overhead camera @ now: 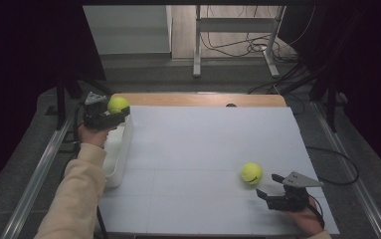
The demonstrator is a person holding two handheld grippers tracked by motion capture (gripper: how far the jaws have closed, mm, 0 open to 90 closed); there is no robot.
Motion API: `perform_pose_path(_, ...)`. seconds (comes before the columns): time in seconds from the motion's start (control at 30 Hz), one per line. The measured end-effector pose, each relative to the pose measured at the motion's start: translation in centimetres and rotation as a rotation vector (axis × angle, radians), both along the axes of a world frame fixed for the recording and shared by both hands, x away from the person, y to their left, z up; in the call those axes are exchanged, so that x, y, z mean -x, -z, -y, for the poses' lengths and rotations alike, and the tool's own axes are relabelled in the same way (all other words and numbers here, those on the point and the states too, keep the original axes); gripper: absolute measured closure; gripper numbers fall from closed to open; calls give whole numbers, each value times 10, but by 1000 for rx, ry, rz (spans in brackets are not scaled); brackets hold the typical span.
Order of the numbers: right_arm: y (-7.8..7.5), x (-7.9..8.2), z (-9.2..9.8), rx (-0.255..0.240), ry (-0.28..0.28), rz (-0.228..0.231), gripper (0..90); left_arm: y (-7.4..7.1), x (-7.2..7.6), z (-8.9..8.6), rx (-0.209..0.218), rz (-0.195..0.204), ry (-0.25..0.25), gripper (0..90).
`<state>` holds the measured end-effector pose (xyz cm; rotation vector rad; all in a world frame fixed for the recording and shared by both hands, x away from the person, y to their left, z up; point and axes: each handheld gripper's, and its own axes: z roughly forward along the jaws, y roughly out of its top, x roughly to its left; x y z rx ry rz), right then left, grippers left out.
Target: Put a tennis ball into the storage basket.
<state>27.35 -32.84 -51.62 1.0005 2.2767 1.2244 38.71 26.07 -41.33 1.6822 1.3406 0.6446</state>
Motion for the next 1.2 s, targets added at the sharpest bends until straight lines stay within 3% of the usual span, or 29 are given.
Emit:
perform_pose_path(0.4, 0, 0, -1, 4, 1, -1, 160, 4, -1, -10, -8, -23, -27, 265)
perform_pose_path(0.77, 1, -1, 0, -2, 3, -3, 160, 19, -17, -16, -32, -90, -62, 265)
perform_pose_path(1.2, 1, -1, 0, -1, 2, -2, 160, 28, -25, -16, -61, -135, -66, 265)
